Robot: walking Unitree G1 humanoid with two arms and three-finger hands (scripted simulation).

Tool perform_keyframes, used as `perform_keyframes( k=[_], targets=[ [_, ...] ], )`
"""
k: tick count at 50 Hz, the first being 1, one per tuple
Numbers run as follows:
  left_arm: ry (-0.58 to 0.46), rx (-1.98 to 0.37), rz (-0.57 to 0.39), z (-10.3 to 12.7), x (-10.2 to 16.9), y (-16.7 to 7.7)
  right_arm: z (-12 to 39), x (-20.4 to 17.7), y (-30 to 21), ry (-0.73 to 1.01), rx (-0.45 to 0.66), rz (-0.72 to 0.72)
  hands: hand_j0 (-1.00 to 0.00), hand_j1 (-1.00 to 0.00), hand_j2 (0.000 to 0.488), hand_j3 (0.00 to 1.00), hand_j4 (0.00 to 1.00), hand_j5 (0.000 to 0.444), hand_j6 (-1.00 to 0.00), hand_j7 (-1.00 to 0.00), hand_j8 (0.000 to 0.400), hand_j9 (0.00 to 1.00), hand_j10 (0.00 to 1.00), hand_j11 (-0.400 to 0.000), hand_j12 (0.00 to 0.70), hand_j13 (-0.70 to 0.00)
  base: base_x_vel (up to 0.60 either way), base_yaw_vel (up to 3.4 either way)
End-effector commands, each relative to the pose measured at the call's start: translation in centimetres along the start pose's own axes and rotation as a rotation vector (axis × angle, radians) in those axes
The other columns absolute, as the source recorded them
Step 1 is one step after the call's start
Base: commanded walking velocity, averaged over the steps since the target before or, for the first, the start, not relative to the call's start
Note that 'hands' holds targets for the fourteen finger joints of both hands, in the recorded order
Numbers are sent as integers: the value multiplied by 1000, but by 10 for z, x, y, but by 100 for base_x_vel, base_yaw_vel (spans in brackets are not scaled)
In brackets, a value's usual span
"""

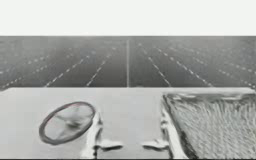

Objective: Pick up and drop off the object

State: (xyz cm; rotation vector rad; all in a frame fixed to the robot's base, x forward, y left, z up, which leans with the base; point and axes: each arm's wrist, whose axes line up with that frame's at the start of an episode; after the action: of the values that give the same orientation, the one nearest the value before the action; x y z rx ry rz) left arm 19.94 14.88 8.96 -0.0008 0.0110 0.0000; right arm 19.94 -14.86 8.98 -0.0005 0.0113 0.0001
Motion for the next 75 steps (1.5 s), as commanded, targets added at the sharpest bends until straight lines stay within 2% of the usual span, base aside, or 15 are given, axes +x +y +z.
perform_keyframes(
  k=[1,6,15,27,30,31,32,43,52,59,60,61,69,74,75],
  targets=[
    [-144,-54,195,2,60,-35,-45,46,7,-238,-149,-217,0,0,0,0,0,0,0,0,0,0,0,0,0,0,0,0],
    [-62,14,220,24,65,-15,-47,13,15,-249,-145,-223,0,0,0,0,0,0,0,0,0,0,0,0,0,0,0,0],
    [-74,1109,166,77,96,9,-43,13,18,-226,-132,-218,0,0,0,0,0,0,0,0,0,0,0,0,0,0,0,0],
    [206,1296,50,20,96,55,-40,15,30,-228,-114,-215,0,0,0,0,0,0,0,0,0,0,0,0,0,0,0,0],
    [215,1280,85,6,108,62,-46,16,20,-225,-101,-209,0,-283,142,0,0,0,0,-283,113,0,0,0,198,0,0,0],
    [224,1217,97,-4,105,61,-46,10,25,-243,-109,-216,-78,-1000,461,0,0,0,-78,-1000,400,0,0,0,700,0,0,0],
    [278,1143,52,3,104,62,-39,17,25,-240,-99,-203,-1000,-1000,0,0,0,0,-1000,-1000,400,0,0,0,700,0,0,0],
    [99,893,107,62,76,49,-39,4,23,-251,-91,-190,-1000,-1000,0,0,0,0,-1000,-1000,400,0,0,0,700,0,0,0],
    [32,-266,-333,157,50,49,-47,28,38,-238,-142,-140,-1000,-1000,0,0,0,0,-1000,-1000,400,0,0,0,700,0,0,0],
    [84,-329,-588,199,43,17,-55,37,81,-324,-165,-21,-1000,-1000,0,0,0,0,-1000,-1000,400,0,0,0,700,0,0,0],
    [107,-279,-623,200,48,14,-58,40,86,-331,-176,-8,-1000,-1000,0,0,0,0,-1000,-1000,400,0,0,0,700,0,0,0],
    [-38,-880,-299,104,11,33,-64,32,219,-401,425,-489,-1000,-1000,0,0,0,0,-1000,-1000,400,0,0,0,700,0,0,0],
    [-19,-913,-363,113,4,12,-97,172,208,-969,-45,-549,-1000,-1000,0,0,0,0,-1000,-1000,400,0,0,0,700,0,0,0],
    [-8,-919,-372,107,-3,1,-56,189,273,-1059,97,-485,-1000,-1000,0,0,0,0,-1000,-1000,400,0,0,0,700,0,0,0],
    [-9,-914,-380,114,2,2,-61,182,273,-1029,122,-430,-1000,-1000,0,0,157,78,-1000,-1000,400,0,157,-63,700,-110,0,0]
  ],
)
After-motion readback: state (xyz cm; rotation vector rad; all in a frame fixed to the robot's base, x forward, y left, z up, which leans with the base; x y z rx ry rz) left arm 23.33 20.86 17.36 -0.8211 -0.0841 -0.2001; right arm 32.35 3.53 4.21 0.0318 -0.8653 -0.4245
